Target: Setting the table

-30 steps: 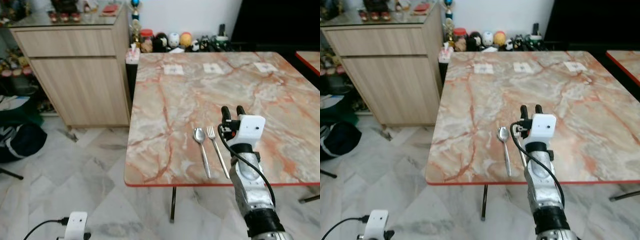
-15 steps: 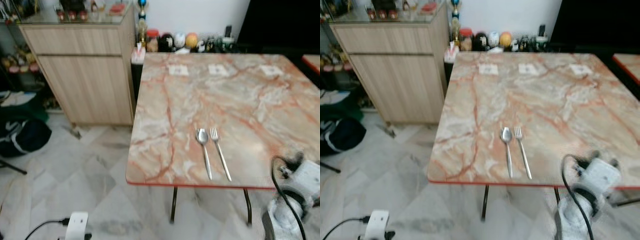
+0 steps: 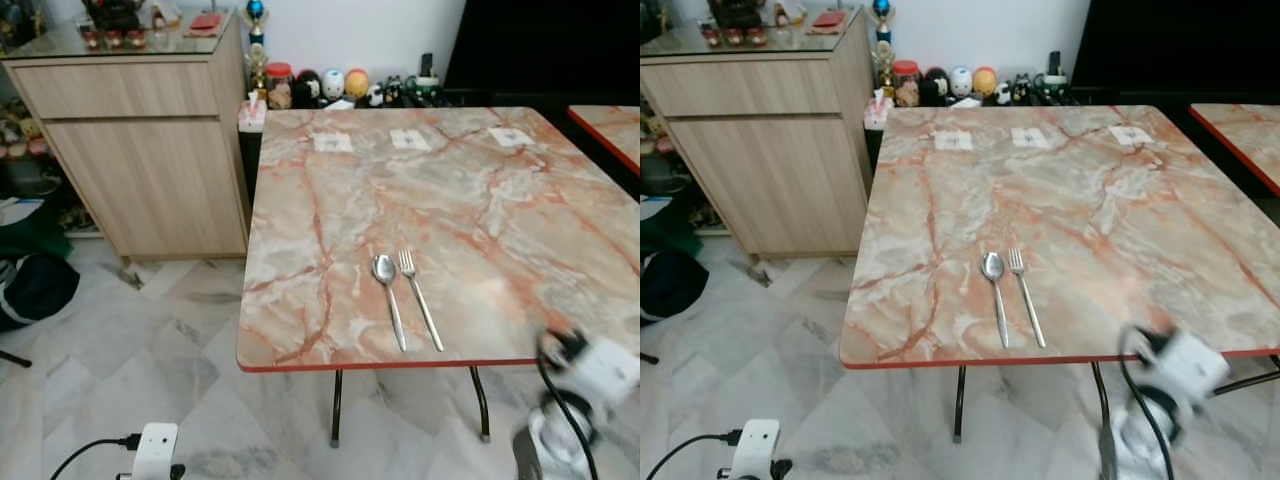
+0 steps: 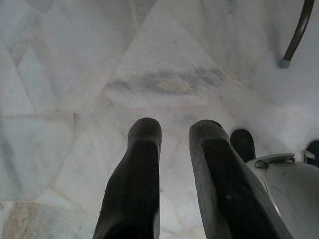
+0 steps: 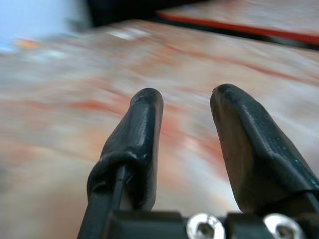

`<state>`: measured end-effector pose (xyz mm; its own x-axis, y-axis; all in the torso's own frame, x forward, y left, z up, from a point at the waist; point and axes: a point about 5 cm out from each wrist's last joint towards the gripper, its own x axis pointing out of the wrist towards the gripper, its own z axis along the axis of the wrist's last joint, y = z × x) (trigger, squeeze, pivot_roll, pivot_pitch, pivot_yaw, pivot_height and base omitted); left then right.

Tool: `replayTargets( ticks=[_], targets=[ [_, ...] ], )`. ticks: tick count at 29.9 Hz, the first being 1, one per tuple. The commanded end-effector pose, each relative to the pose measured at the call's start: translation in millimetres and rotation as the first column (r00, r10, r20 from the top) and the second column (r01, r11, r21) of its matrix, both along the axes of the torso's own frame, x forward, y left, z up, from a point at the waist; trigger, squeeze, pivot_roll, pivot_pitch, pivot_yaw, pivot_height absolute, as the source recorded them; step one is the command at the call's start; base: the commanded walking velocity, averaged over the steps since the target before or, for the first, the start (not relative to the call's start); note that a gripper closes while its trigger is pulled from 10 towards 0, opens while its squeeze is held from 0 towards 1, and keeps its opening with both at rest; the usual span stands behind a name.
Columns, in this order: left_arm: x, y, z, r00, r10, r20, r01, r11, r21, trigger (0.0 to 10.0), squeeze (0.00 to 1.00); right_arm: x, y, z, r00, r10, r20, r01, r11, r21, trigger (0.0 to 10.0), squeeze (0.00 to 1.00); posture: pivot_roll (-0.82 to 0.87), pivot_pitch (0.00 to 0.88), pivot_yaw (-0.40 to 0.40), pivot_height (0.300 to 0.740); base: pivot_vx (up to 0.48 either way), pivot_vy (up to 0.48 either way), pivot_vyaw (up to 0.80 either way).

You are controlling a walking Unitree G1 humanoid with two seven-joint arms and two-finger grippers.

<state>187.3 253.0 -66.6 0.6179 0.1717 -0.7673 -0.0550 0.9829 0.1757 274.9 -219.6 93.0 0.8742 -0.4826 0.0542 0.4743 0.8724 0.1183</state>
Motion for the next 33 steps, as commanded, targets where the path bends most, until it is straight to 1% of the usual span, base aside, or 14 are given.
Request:
replayTargets(
  ticks=[1,2,3,4,6,7,10,13,17,20,28,33],
  targets=[
    [-1.0,-1.1,-1,1.0,0.003,-0.002,-0.003,1.0,-0.001,10.0,0.0,10.3,9.3,7,0.995,0.101,0.022,-0.101,0.995,0.01,10.0,0.0,0.09,0.0,-0.025,0.74,0.0,0.0,0.0],
    [-0.9,-1.1,-1,1.0,0.004,-0.001,-0.004,1.0,-0.001,10.0,0.0,13.4,12.3,9,0.992,0.123,0.028,-0.124,0.992,0.015,10.0,0.0,0.09,0.0,-0.025,0.74,0.0,0.0,0.0],
    [-0.7,-0.8,-1,1.0,0.006,0.001,-0.006,1.0,-0.002,10.0,0.0,23.6,24.3,11,0.977,0.212,0.014,-0.212,0.977,-0.001,10.0,0.0,0.09,0.0,-0.023,0.74,0.0,0.0,0.0],
    [-0.8,-0.7,-1,1.0,0.007,0.001,-0.007,1.0,-0.002,10.0,0.0,28.5,30.5,12,0.967,0.254,0.006,-0.254,0.967,-0.01,10.0,0.0,0.09,0.0,-0.023,0.74,0.0,0.0,0.0],
    [-0.7,-0.8,-1,1.0,0.006,0.001,-0.006,1.0,-0.001,10.0,0.0,29.6,31.5,12,0.965,0.261,0.005,-0.261,0.965,-0.004,10.0,0.0,0.09,0.0,-0.019,0.74,0.0,0.0,0.0],
    [-0.4,-0.8,-1,1.0,0.01,0.002,-0.01,1.0,-0.005,10.0,0.0,33.8,35.3,9,0.958,0.285,-0.023,-0.285,0.959,0.007,10.0,0.0,0.1,0.0,-0.02,0.74,0.0,0.0,0.0],
    [-0.8,0.2,-1,1.0,0.024,0.0,-0.024,1.0,-0.007,10.0,0.0,38.2,42.8,6,0.939,0.341,-0.046,-0.34,0.94,0.03,10.0,0.0,0.1,0.0,-0.018,0.74,0.0,0.0,0.0],
    [-1.1,1.0,-1,0.999,0.04,0.002,-0.04,0.999,-0.015,10.0,0.0,38.8,48.0,9,0.923,0.382,-0.031,-0.382,0.924,0.005,10.0,0.0,0.1,0.0,-0.018,0.74,0.0,0.121,0.0],
    [-0.9,2.0,0,1.0,0.028,-0.003,-0.028,1.0,-0.004,10.0,0.0,38.4,46.6,7,0.922,0.386,-0.039,-0.386,0.922,0.001,10.0,0.0,0.1,0.0,-0.012,0.74,0.0,0.457,0.0],
    [-0.6,2.2,0,1.0,0.013,-0.005,-0.013,1.0,0.004,10.0,0.0,38.5,42.6,5,0.923,0.381,-0.048,-0.382,0.924,-0.002,10.0,0.0,0.1,0.0,-0.01,0.74,0.0,0.0,0.0],
    [0.3,1.8,0,1.0,0.008,-0.003,-0.008,1.0,0.003,10.0,0.0,42.0,38.4,7,0.922,0.383,-0.057,-0.384,0.923,-0.016,10.0,0.0,0.1,0.0,-0.011,0.74,0.0,0.0,0.0],
    [0.6,1.2,0,1.0,0.007,-0.003,-0.007,1.0,0.001,10.0,0.0,46.1,38.6,1,0.914,0.39,-0.115,-0.393,0.919,-0.011,10.0,0.0,0.1,0.0,-0.01,0.74,0.0,0.0,0.0]
  ],
)
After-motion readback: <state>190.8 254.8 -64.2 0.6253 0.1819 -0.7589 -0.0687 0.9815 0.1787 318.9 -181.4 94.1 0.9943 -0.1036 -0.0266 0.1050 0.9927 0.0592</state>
